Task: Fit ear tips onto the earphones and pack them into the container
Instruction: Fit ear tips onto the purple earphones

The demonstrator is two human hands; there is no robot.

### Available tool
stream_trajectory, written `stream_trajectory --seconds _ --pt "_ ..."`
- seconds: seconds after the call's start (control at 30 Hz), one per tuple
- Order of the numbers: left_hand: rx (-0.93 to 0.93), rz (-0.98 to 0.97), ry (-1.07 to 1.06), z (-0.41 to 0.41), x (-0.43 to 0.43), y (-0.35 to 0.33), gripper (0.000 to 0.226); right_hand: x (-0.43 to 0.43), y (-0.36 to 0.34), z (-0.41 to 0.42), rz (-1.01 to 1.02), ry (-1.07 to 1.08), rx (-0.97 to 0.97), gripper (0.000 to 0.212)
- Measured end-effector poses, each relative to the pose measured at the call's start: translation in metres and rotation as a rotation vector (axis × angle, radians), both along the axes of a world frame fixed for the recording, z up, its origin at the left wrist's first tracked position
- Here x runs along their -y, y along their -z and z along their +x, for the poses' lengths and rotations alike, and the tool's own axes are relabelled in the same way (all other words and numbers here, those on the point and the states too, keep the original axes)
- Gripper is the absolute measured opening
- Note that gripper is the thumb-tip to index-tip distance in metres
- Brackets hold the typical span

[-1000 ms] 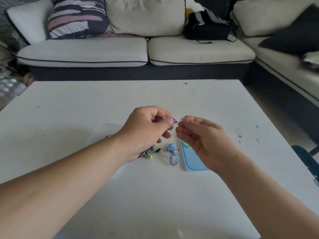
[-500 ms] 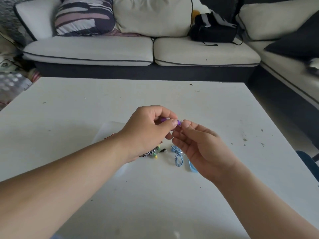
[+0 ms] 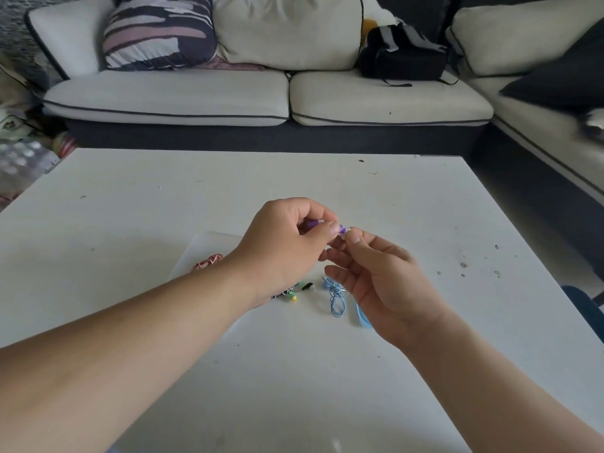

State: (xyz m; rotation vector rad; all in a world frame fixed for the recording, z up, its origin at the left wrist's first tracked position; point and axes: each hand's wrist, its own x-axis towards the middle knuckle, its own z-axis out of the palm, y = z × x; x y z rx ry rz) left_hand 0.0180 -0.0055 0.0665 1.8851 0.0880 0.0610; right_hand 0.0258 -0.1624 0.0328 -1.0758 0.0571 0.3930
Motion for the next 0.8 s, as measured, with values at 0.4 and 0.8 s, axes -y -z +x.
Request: stream_trajectory --seconds 0.4,0.8 --pt "0.017 0.000 -0.040 0.0001 0.0041 0.0007 0.007 0.0024 -0.0013 -0.0021 -0.033 0.066 0.044 0.016" --pt "-0.097 -0.095 -0.029 0.0013 0.0011 0.0040 0.009 0.0047 -0.0027 0.0017 -0.070 0.128 0.039 0.011"
